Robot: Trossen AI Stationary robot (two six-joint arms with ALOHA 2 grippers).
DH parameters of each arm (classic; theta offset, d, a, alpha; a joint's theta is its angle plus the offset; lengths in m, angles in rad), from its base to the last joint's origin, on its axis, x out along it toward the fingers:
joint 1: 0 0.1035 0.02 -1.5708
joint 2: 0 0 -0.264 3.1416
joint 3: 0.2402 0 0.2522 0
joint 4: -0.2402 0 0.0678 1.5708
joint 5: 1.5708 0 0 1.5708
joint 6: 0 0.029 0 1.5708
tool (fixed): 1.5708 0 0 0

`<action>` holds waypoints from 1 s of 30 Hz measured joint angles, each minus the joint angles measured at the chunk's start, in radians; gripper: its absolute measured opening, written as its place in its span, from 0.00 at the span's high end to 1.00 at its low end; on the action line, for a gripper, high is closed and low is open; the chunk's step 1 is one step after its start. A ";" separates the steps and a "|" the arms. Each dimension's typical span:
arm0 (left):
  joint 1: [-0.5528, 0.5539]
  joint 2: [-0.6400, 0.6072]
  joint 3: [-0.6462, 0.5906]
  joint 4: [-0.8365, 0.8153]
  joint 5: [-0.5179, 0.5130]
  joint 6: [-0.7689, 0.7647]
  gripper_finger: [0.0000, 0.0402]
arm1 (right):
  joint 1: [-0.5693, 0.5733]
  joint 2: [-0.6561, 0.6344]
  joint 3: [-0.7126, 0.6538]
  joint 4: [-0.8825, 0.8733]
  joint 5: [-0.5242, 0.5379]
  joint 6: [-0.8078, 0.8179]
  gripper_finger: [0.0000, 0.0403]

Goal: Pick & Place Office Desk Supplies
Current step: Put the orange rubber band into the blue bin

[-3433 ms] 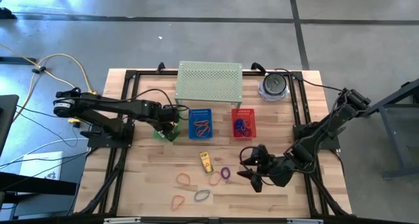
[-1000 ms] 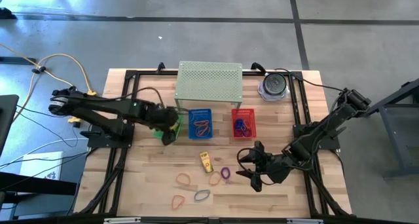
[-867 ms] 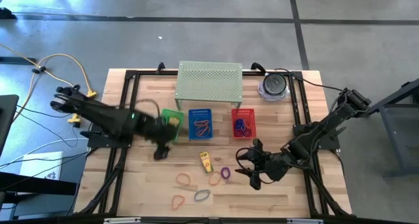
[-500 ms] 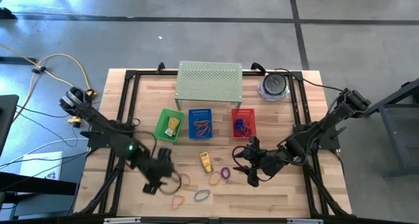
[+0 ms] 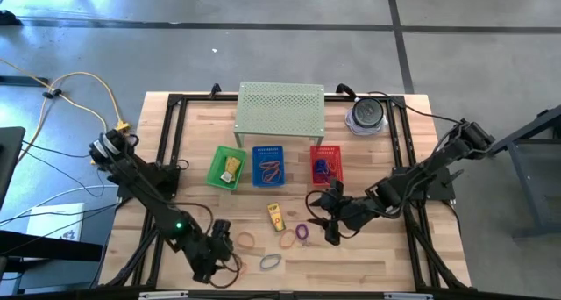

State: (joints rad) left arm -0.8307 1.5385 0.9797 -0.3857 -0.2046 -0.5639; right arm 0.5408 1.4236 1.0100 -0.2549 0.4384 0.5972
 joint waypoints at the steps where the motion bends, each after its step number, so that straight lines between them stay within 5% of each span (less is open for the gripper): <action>1: 0.004 0.010 0.000 -0.007 -0.017 -0.024 0.31 | -0.001 0.000 0.000 0.004 -0.001 0.000 0.47; 5: 0.023 0.043 0.000 -0.001 -0.011 -0.141 0.31 | 0.000 0.000 0.000 0.006 -0.001 0.000 0.47; 19: 0.068 0.072 0.000 -0.002 0.319 -0.635 0.31 | 0.000 0.000 0.000 0.009 -0.019 0.004 0.47; 30: 0.117 0.084 0.000 0.004 0.234 -0.829 0.31 | 0.004 0.000 0.000 0.007 -0.036 -0.070 0.47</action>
State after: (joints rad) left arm -0.7136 1.6226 0.9794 -0.3815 0.0289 -1.3931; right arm 0.5445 1.4239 1.0100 -0.2481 0.4028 0.5270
